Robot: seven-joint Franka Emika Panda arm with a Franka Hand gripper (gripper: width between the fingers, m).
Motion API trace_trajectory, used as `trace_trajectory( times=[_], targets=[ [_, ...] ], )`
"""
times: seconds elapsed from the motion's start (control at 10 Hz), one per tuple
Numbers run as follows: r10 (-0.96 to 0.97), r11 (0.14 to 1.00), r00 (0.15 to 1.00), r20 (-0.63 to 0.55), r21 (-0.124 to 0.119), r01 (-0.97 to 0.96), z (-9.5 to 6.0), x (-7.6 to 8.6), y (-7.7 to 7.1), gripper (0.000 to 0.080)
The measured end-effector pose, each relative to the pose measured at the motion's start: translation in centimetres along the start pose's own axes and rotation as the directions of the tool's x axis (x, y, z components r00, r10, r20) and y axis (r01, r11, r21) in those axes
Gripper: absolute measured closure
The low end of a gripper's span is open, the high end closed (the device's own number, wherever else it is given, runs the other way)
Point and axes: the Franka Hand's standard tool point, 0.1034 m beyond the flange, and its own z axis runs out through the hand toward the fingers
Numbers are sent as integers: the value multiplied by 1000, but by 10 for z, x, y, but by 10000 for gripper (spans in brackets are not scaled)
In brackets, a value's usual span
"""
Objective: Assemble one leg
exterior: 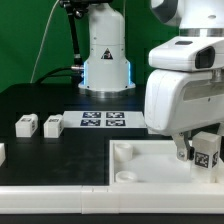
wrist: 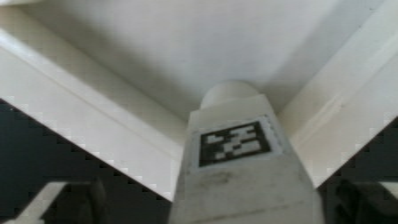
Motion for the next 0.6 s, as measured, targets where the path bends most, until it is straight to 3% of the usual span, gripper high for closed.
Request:
trace_trajectory(
  times=[0.1, 0.2, 0.3, 0.4, 0.6],
  targets=[
    [5, 1000, 1000, 0, 0, -5, 0, 0, 0, 238],
    [41, 999, 999, 0, 1, -41, 0, 0, 0, 373],
    [40, 999, 999, 1, 1, -40, 0, 0, 0, 373],
    [72, 997, 997, 0, 3, -72, 1, 0, 0, 508],
    [281, 960, 960, 1, 5, -281, 1, -1, -1, 508]
  ],
)
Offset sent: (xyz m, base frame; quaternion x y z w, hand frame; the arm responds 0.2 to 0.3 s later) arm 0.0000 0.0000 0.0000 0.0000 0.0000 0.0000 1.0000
